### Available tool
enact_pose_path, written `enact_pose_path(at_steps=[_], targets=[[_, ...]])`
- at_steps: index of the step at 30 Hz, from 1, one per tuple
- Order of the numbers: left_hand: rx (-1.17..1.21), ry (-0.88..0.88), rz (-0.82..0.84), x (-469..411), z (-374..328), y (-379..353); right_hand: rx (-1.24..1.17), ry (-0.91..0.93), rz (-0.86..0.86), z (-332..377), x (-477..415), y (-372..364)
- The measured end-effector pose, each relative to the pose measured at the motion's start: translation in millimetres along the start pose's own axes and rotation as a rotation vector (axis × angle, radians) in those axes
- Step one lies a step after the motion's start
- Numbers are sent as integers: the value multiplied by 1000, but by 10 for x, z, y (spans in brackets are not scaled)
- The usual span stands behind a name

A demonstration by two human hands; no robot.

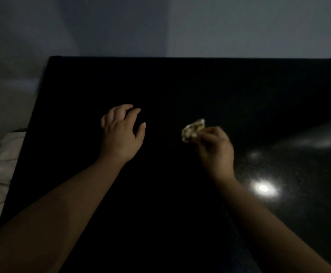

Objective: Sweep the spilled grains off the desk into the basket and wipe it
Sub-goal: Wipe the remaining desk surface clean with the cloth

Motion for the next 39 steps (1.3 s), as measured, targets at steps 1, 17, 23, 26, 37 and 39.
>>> enact_pose_path(at_steps=[1, 17, 23, 26, 37, 39], targets=[[-3, -1, -3, 0, -10, 1, -8, 58, 42, 79, 204, 12], [251, -103, 41, 603, -314, 187, -1, -10, 14, -1, 405, 101], [158, -82, 116, 1355, -333, 229, -210, 52, 293, 308, 1187, 281], [92, -98, 158, 1525, -265, 181, -215, 4, 207, 266, 1036, 464], [80, -135, 111, 1576, -264, 169, -40, -33, 45, 125, 1205, 197], [49, -142, 119, 1582, -266, 182, -68, 32, 117, 271, 1596, 271]])
Point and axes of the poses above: each hand's wrist, its own x-axis away from the middle knuckle, its own y-axis out of the back of the hand, z = x × y, the point moved 3 cm from there along -x, towards the middle knuckle, and after that the axes turned 11 degrees about x, right-handed, at the moved point
